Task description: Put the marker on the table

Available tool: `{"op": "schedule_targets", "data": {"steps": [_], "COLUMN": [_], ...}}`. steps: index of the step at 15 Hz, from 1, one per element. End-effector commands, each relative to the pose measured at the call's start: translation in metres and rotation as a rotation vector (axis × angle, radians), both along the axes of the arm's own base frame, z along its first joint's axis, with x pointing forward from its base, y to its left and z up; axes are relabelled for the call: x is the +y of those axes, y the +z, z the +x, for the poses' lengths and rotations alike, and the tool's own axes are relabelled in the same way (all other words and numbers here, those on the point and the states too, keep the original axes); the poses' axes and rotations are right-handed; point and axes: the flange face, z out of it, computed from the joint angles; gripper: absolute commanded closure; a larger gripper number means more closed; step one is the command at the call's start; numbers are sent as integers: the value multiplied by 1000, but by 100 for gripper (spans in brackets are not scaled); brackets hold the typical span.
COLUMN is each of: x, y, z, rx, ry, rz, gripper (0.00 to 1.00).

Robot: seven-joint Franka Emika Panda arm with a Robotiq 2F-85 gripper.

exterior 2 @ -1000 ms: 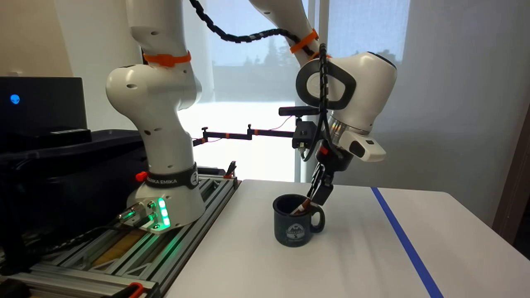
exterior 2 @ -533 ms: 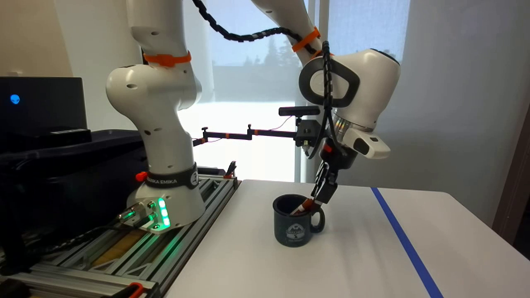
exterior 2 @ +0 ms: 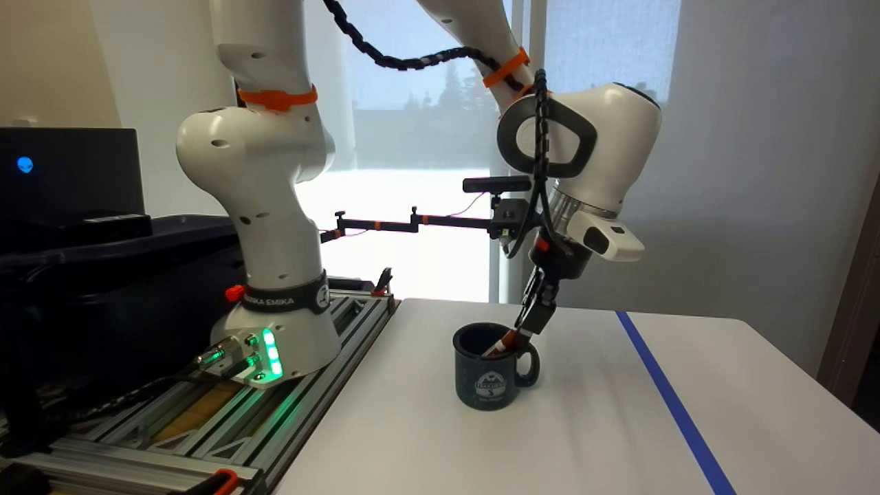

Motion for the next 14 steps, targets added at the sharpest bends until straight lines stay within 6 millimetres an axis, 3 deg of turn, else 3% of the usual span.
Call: {"op": "schedule_targets", "data": {"steps": [1,4,9,11,12,13,14], "x": [2,1,4,5,6,6,6], "y": [6,6,7,7,6,6,5], "z": [-1,-1,-3,-4,-4,-4,-4], "rx": [16,35,65,73,76,75,72], "ry": [-26,-41,-48,-49,-49,-44,-40], "rz": [-55,-88,-97,-99,-96,-89,-79], "gripper": [56,64,65,74,93,93,100]}}
